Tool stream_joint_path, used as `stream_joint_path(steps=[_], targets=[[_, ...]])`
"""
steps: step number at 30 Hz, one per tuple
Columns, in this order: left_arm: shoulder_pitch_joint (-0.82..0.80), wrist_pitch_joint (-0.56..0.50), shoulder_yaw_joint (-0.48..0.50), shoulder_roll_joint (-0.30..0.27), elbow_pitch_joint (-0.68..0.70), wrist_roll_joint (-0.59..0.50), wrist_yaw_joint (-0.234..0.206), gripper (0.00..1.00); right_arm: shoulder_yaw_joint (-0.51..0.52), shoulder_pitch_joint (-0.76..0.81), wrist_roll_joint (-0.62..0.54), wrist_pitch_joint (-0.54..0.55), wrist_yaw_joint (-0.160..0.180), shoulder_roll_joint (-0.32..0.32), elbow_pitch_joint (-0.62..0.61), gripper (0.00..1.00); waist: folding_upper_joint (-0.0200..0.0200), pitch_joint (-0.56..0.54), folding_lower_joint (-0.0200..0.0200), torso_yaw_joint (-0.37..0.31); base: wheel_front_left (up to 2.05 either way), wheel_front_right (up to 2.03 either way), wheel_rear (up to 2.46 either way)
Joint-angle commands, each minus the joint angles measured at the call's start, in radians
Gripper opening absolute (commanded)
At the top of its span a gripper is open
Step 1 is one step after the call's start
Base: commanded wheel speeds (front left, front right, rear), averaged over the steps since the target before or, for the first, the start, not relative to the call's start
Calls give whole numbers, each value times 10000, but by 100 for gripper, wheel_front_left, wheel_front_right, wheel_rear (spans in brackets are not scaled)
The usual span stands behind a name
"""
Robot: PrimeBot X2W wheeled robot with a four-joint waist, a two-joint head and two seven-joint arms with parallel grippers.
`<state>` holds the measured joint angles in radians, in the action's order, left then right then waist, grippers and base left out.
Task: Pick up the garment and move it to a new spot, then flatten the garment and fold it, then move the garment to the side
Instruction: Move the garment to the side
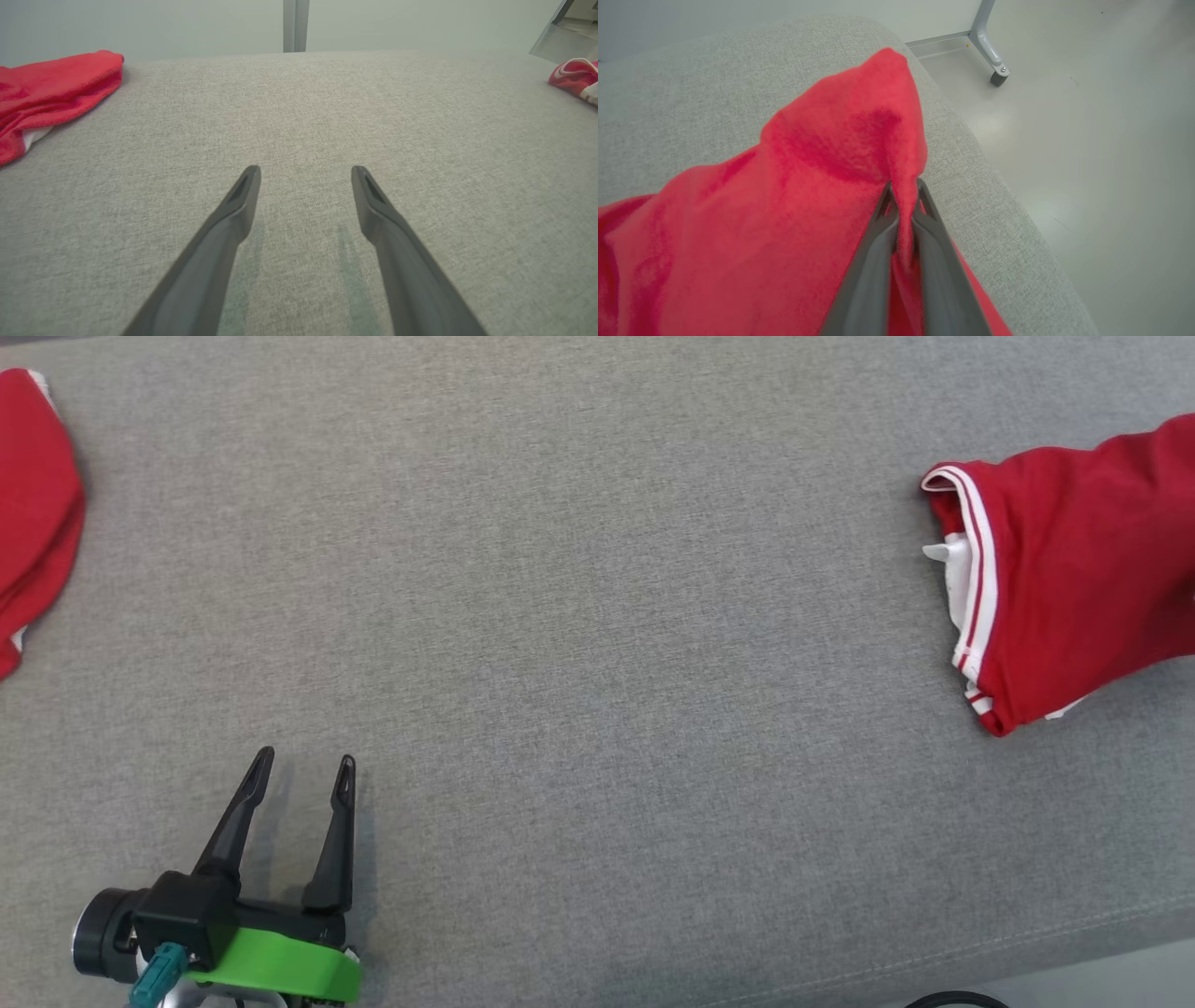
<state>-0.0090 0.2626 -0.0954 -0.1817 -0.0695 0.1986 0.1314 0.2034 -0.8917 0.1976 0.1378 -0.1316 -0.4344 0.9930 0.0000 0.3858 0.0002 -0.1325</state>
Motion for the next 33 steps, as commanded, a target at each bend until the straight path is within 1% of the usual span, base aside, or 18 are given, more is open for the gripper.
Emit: stream_joint_path(steps=[1, 2, 3, 4, 6, 9, 12, 15, 17, 20, 21, 22, 24, 26, 28, 30, 33], targets=[[122, 29, 66, 16, 55, -55, -16, 100, 351, -168, -434, -112, 18, -158, 286, 0, 0, -143, -2, 383, 0, 0, 0], [160, 29, 82, 16, 74, -46, -16, 100, 766, -238, -1078, -262, 18, -266, 516, 16, 0, -158, -2, 432, 0, 0, 0], [166, 29, 92, 14, 67, -42, -16, 100, 1036, -249, -1398, -339, 18, -266, 609, 96, 0, -172, -2, 445, 0, 0, 0], [192, 29, 126, 23, 44, -45, -17, 100, 1313, -236, -1701, -308, 18, -250, 724, 100, 0, -203, -2, 450, 0, 0, 0], [235, 29, 186, 88, -6, -40, -16, 100, 1642, -176, -2347, -182, 18, -136, 796, 100, 0, -314, -2, 445, 0, 0, 0], [366, 29, 256, 206, -88, -9, -16, 100, 2138, -102, -3064, -378, 18, -92, 449, 100, 0, -602, -2, 470, 0, 0, 0], [431, 29, 342, 342, -135, 37, -17, 100, 2252, 89, -3518, -829, 18, -21, -64, 100, 0, -971, -2, 555, 0, 0, 0], [592, 29, 445, 543, -245, 96, -17, 100, 2165, 478, -3584, -1690, 18, 129, -723, 100, 0, -1524, -2, 726, 0, 0, 0], [699, 29, 517, 650, -300, 122, -17, 100, 1959, 841, -3386, -2333, 18, 200, -1317, 100, 0, -1826, -2, 866, 0, 0, 0], [751, 27, 460, 794, -496, 150, -17, 100, 1851, 1868, -2713, -3191, 18, 287, -2347, 100, 0, -2325, -2, 1267, 0, 0, 0], [773, 29, 466, 846, -603, 199, -17, 100, 1900, 2337, -2532, -3403, 18, 238, -2799, 100, 0, -2490, -2, 1426, 0, 0, 0], [773, 29, 466, 846, -603, 199, -17, 100, 1900, 2337, -2532, -3403, 18, 238, -2799, 100, 0, -2490, -2, 1426, 0, 0, 0], [800, 29, 506, 898, -726, 228, -17, 100, 1915, 3420, -2253, -3657, 17, 307, -3732, 100, 0, -2784, -2, 1693, 0, 0, 0], [923, 27, 555, 959, -917, 285, -17, 100, 1978, 4568, -2146, -3815, 17, 601, -4765, 100, 0, -3081, -2, 1921, 0, 0, 0], [1013, 29, 575, 979, -1069, 293, -17, 100, 2039, 5647, -2009, -3919, 18, 1144, -5779, 100, 0, -3324, -2, 2097, 0, 0, 0], [1101, 27, 598, 912, -1215, 303, -17, 100, 1847, 6664, -2180, -3972, 17, 1641, -6666, 100, 0, -3515, -2, 2228, 0, 0, 0], [1229, 29, 643, 773, -1454, 346, -17, 100, 1518, 7789, -2433, -4030, 18, 2464, -7613, 100, 0, -3781, -2, 2366, 0, 0, 0]])
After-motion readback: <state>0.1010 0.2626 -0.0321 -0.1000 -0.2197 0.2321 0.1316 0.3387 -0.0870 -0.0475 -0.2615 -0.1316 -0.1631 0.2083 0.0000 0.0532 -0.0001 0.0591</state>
